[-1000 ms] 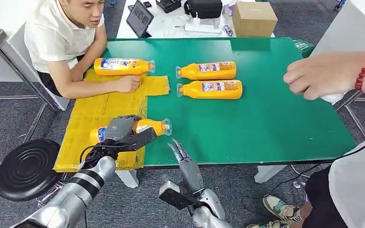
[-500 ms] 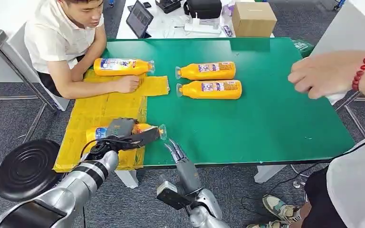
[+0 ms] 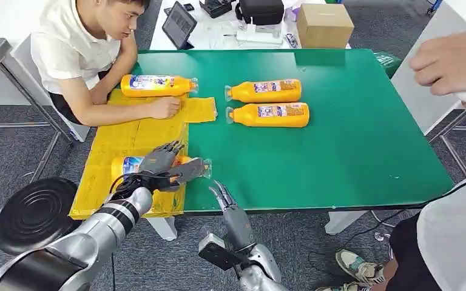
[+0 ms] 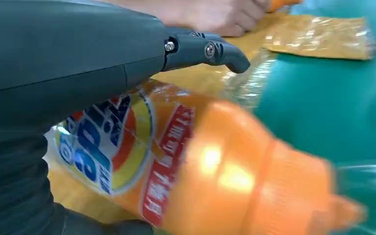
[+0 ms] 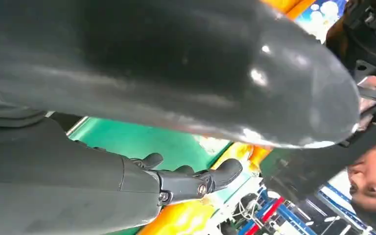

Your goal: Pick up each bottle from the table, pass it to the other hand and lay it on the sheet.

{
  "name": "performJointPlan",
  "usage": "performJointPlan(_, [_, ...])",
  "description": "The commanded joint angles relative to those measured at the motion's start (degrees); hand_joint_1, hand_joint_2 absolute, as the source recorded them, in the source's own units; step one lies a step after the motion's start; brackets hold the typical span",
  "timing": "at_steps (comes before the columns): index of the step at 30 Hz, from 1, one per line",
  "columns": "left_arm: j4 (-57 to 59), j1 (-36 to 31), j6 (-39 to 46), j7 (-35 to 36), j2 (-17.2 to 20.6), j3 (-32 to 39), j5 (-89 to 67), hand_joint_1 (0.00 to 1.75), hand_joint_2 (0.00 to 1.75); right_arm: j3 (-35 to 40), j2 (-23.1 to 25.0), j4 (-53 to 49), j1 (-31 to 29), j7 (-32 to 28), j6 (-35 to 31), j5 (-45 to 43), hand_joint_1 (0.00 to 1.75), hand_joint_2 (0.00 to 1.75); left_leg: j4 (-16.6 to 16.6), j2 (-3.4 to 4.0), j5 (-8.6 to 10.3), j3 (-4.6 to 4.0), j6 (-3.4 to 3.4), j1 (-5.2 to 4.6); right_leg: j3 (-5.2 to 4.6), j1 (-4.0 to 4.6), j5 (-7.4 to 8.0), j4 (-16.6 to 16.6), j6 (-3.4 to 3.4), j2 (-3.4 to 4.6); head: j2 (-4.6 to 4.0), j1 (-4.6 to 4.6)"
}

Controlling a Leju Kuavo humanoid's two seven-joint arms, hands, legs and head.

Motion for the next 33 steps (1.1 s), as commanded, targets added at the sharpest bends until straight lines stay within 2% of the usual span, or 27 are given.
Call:
performJointPlan(1, [-1.26, 0.74, 1.34, -2.33, -2.18, -2.97, -3.47, 0.00, 1.75, 1.88, -0.88, 3.71, -1.95, -0.12, -0.41, -0.87, 0.00, 0.00, -0.03, 0.03, -0.03, 0.10, -0.04, 0.01, 0.10, 0.02, -0.03, -0.04, -0.06, -0.01, 0.00, 0.02])
performJointPlan(7, [-10.46, 3.05, 3.40, -4.10, -2.59, -5.79, -2.43, 0.00, 1.75, 0.99, -1.38, 2.98, -0.99, 0.00, -0.74, -0.43, 0.00, 0.00, 0.00, -0.07, -0.04, 0.04, -0.07, 0.02, 0.07, 0.04, -0.07, -0.03, -0.09, -0.12, 0.00, 0.02])
performJointPlan(14, [-11.29, 3.46, 3.24, -3.78, -2.32, -6.24, -2.16, 0.00, 1.75, 0.88, -1.39, 2.91, -0.97, -0.01, -0.66, -0.35, 0.00, 0.00, -0.02, 0.06, -0.05, 0.03, -0.07, 0.02, 0.01, 0.04, -0.04, -0.04, -0.09, 0.00, 0.00, 0.00])
performJointPlan(17, [-14.59, 5.20, 4.17, -6.45, -2.04, -7.06, -0.23, 0.00, 1.75, 0.57, -1.46, 2.71, -0.73, -0.11, -1.05, -0.16, 0.00, 0.00, -0.02, 0.05, -0.04, 0.01, -0.06, 0.02, -0.01, 0.04, -0.03, -0.04, -0.09, -0.01, 0.00, 0.00])
performJointPlan(22, [-21.99, 9.67, 9.21, -7.56, -1.66, -4.93, 4.53, 0.00, 1.75, 0.57, -1.50, 2.75, -0.44, -0.11, -1.29, 0.24, 0.00, 0.00, -0.05, 0.09, -0.07, 0.08, -0.06, 0.01, 0.04, 0.03, -0.05, -0.07, -0.09, 0.03, 0.00, 0.00])
performJointPlan(26, [-23.82, 10.57, 9.28, -7.85, -1.00, -5.03, 5.55, 0.00, 1.75, 0.64, -1.53, 2.75, -0.37, -0.09, -1.45, 0.37, 0.00, 0.00, -0.04, 0.10, -0.07, 0.05, -0.08, 0.02, 0.03, 0.03, -0.05, -0.05, -0.10, 0.04, 0.00, 0.02])
performJointPlan(31, [-33.47, 17.51, 6.75, -14.25, 0.22, -0.91, 20.30, 0.00, 1.75, 1.00, -2.14, 1.45, 0.52, -0.22, -2.79, 0.22, 0.00, 0.00, -0.08, 0.20, -0.08, 0.10, -0.09, 0.01, 0.04, 0.03, -0.03, -0.09, -0.11, 0.14, 0.00, 0.00])
performJointPlan(32, [-37.50, 20.66, 4.62, -16.48, 0.57, 0.80, 27.40, 0.00, 1.75, 2.80, -3.23, -1.88, 1.67, -0.22, -3.25, -1.57, 0.00, 0.00, -0.07, 0.18, -0.06, 0.05, -0.08, 0.01, 0.00, 0.03, -0.02, -0.09, -0.10, 0.12, 0.00, 0.02])
performJointPlan(33, [-40.40, 23.18, 0.80, -18.73, 0.70, 2.63, 35.98, 0.00, 1.75, 6.82, -5.46, -8.79, 3.32, -0.22, -1.78, -7.31, 0.00, 0.00, -0.08, 0.21, -0.07, 0.05, -0.05, -0.02, -0.02, 0.00, -0.02, -0.08, -0.08, 0.16, 0.00, 0.00])
